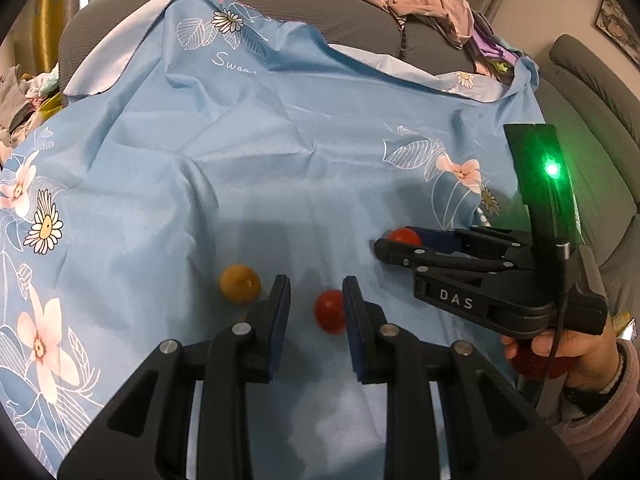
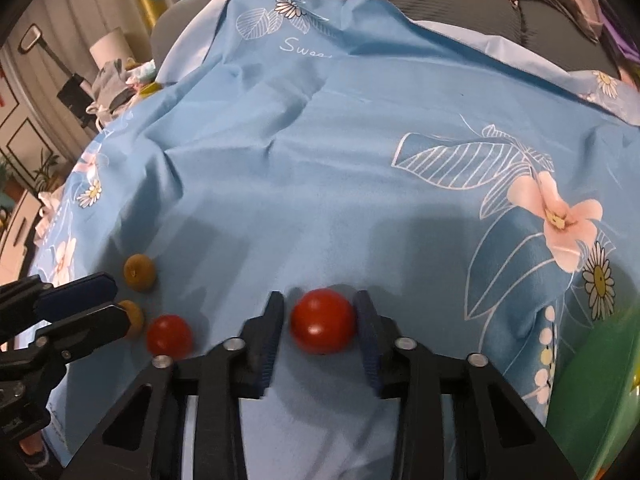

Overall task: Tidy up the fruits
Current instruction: 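Grasp a red cherry tomato with the left tool while the right tool grasps another, then carry both cherry tomatoes over the green bowl, then open both tools to drop the cherry tomatoes into the bowl, then move both tools back toward the two small orange fruits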

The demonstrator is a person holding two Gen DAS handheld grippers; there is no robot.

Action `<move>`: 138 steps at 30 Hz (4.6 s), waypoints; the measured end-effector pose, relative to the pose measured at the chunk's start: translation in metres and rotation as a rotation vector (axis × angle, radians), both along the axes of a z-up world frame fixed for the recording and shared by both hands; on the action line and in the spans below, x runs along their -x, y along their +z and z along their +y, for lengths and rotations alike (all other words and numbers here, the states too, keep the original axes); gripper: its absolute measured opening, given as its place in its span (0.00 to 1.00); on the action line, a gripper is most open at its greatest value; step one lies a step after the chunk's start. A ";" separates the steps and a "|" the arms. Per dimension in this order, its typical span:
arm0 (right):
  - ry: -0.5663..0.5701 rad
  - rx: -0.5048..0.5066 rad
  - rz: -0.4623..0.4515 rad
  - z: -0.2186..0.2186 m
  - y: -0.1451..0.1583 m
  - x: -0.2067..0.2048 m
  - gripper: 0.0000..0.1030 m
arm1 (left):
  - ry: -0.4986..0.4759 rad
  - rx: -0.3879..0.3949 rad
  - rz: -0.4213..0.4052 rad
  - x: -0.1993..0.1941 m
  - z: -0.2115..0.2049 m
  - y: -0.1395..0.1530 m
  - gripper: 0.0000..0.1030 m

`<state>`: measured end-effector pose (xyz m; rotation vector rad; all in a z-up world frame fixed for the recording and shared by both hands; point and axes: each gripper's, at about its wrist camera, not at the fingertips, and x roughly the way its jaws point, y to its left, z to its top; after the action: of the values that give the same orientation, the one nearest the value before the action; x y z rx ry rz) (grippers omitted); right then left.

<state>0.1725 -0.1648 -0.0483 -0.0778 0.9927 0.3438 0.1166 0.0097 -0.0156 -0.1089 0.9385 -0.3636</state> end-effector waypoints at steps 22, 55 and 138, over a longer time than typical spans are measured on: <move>0.007 -0.174 -0.046 -0.027 0.020 0.048 0.30 | -0.077 -0.015 0.054 0.008 -0.003 -0.022 0.27; -0.023 -0.292 -0.189 -0.071 0.069 0.111 0.30 | -0.178 -0.059 -0.049 0.035 -0.066 0.032 0.27; -0.332 -0.255 -0.286 -0.188 0.085 0.180 0.34 | -0.225 -0.122 -0.033 0.075 -0.136 0.046 0.79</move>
<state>-0.0071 -0.3523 0.0370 0.2613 0.6571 0.1456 0.0418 -0.1260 0.0302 0.1153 0.9400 -0.5134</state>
